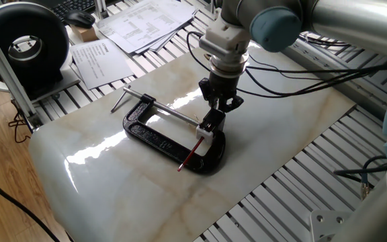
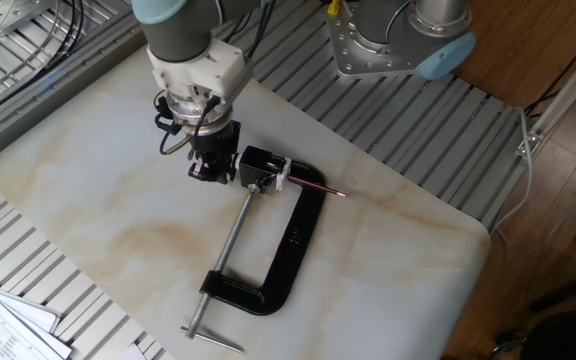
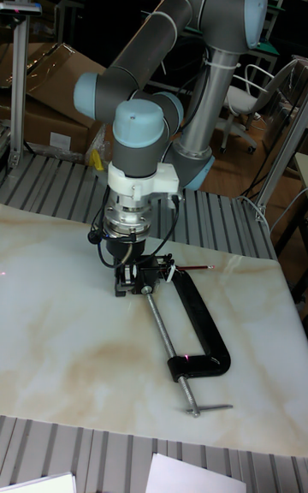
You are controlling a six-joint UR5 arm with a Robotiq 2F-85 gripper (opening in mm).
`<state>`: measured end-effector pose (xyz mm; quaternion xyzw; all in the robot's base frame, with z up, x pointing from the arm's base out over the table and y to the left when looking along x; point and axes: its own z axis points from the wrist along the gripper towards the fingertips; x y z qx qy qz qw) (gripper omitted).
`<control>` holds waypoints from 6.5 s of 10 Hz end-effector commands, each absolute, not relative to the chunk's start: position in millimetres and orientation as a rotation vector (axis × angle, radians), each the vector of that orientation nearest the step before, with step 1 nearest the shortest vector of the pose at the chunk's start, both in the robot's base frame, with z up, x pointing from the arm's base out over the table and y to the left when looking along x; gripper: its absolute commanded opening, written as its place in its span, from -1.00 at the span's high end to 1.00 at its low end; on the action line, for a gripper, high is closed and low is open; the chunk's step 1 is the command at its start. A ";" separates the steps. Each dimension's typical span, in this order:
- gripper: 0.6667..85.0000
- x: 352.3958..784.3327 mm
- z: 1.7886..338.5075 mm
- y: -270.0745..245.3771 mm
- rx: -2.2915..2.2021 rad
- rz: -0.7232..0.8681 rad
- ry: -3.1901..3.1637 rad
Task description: Sharpen the pencil with a pencil sharpener
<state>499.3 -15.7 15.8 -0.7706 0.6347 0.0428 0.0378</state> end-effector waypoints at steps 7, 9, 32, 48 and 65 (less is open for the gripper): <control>0.98 498.7 69.5 -12.3 -2.276 0.228 2.147; 0.98 484.3 78.2 -15.2 -2.220 0.235 2.236; 0.98 444.7 79.6 -4.9 -2.126 0.382 2.284; 0.98 430.9 62.5 -31.8 -2.137 0.422 2.267; 0.98 424.8 22.9 -16.1 -2.131 0.332 2.213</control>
